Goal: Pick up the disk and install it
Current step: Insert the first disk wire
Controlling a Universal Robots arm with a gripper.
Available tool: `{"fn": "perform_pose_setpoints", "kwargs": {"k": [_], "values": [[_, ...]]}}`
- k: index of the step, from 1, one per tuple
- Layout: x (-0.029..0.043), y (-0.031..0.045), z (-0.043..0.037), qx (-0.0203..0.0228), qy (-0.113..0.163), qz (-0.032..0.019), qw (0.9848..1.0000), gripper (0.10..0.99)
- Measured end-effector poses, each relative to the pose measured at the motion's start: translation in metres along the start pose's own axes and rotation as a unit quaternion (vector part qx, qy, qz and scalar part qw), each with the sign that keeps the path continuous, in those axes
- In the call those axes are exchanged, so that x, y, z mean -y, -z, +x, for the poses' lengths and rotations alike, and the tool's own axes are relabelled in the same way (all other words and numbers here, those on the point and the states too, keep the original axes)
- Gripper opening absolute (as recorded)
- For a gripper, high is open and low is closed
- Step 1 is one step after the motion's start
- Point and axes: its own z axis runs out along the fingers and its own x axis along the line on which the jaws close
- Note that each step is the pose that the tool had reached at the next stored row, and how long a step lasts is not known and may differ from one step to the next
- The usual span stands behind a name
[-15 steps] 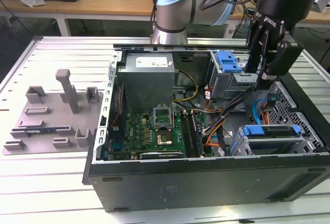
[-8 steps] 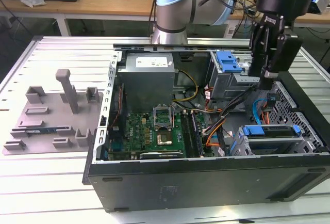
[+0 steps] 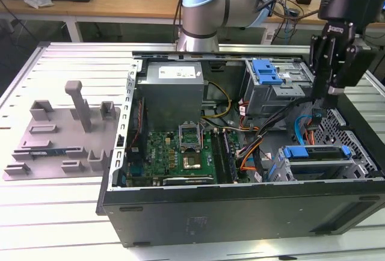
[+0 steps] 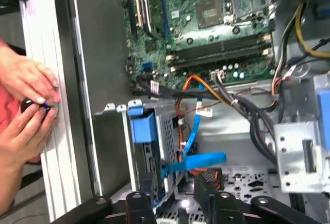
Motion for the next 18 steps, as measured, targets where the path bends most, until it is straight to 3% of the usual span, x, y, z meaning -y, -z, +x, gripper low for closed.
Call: {"fn": "perform_pose_setpoints", "kwargs": {"k": [1, 3, 5, 7, 11, 14, 16, 17, 18], "values": [[0.0023, 0.0000, -0.0022, -0.0039, 0.000, 0.0003, 1.0000, 0.471], [0.0051, 0.0023, -0.0180, -0.0137, 0.000, 0.0010, 0.9999, 0.471], [0.0042, 0.0029, -0.0269, -0.0170, 0.000, 0.0013, 0.9999, 0.471], [0.0039, -0.0003, -0.0291, -0.0198, 0.000, 0.0017, 0.9998, 0.471], [0.0043, -0.0104, -0.0333, -0.0199, 0.000, 0.0017, 0.9998, 0.471], [0.0095, -0.0155, -0.0358, -0.0198, 0.000, 0.0017, 0.9998, 0.471], [0.0097, -0.0196, -0.0374, -0.0199, 0.000, 0.0018, 0.9998, 0.384], [0.0097, -0.0204, -0.0377, -0.0198, 0.000, 0.0019, 0.9998, 0.384], [0.0097, -0.0213, -0.0381, -0.0200, 0.000, 0.0020, 0.9998, 0.318]]}}
